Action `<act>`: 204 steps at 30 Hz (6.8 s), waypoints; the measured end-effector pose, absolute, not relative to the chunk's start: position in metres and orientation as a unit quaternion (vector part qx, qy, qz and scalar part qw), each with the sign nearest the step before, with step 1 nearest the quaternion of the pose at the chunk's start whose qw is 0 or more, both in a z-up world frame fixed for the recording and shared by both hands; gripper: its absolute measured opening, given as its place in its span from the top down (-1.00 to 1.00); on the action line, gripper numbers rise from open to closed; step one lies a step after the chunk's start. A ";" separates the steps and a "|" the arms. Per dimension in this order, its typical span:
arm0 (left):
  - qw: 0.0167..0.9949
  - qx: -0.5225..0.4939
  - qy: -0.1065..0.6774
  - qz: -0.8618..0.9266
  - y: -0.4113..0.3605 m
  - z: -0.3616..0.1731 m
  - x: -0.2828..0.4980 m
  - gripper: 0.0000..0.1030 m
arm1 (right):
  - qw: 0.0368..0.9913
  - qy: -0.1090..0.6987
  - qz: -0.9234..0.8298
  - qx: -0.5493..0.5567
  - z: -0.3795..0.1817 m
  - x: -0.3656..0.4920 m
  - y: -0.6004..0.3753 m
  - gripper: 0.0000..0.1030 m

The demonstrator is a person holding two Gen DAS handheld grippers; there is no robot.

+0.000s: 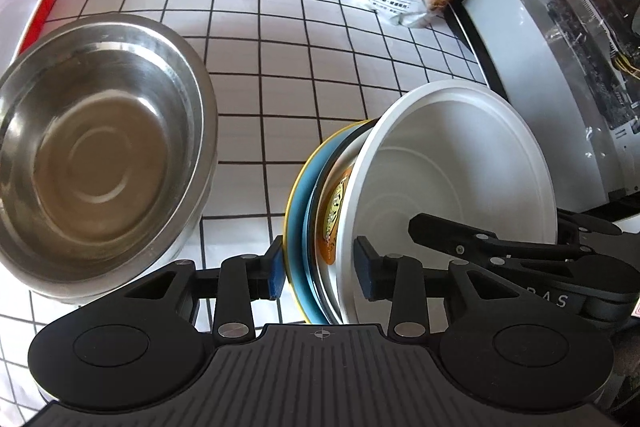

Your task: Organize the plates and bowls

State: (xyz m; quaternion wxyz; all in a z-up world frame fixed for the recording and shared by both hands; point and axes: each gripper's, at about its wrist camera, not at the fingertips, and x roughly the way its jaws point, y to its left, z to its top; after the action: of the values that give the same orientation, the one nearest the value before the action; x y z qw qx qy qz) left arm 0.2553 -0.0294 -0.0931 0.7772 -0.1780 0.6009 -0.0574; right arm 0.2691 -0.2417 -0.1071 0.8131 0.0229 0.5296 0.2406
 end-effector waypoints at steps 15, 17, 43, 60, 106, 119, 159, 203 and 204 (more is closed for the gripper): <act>0.786 -0.147 0.599 -0.047 -0.029 -0.083 0.245 0.40 | 0.835 0.501 0.226 0.031 -0.112 0.263 -0.240 -0.28; 0.789 -0.135 0.598 -0.046 -0.032 -0.081 0.245 0.39 | 0.833 0.505 0.226 0.032 -0.114 0.263 -0.240 -0.28; 0.800 -0.083 0.593 -0.029 -0.042 -0.068 0.255 0.39 | 0.820 0.517 0.239 0.054 -0.121 0.267 -0.242 -0.30; 0.805 -0.074 0.587 -0.034 -0.043 -0.070 0.258 0.42 | 0.818 0.522 0.235 0.063 -0.122 0.266 -0.245 -0.32; 0.779 -0.041 0.622 -0.066 -0.045 -0.084 0.276 0.46 | 0.742 0.589 0.246 0.207 -0.144 0.274 -0.261 -0.38; 0.736 -0.073 0.663 -0.118 -0.052 -0.091 0.291 0.18 | 0.719 0.618 0.241 0.207 -0.143 0.282 -0.271 -0.34; 0.769 -0.014 0.625 -0.131 -0.068 -0.086 0.290 0.23 | 0.750 0.595 0.220 0.184 -0.135 0.273 -0.276 -0.43; 0.760 -0.045 0.637 -0.118 -0.058 -0.096 0.290 -0.08 | 0.736 0.606 0.198 0.227 -0.149 0.274 -0.275 -0.15; 0.761 -0.044 0.637 -0.117 -0.058 -0.096 0.290 -0.09 | 0.735 0.606 0.200 0.227 -0.149 0.274 -0.275 -0.15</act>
State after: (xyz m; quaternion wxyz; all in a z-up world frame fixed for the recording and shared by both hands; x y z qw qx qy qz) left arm 0.2899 -0.0581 -0.0958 0.7606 -0.0437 0.6372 -0.1169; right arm 0.2739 -0.2746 -0.1487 0.7353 0.2273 0.6065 0.1996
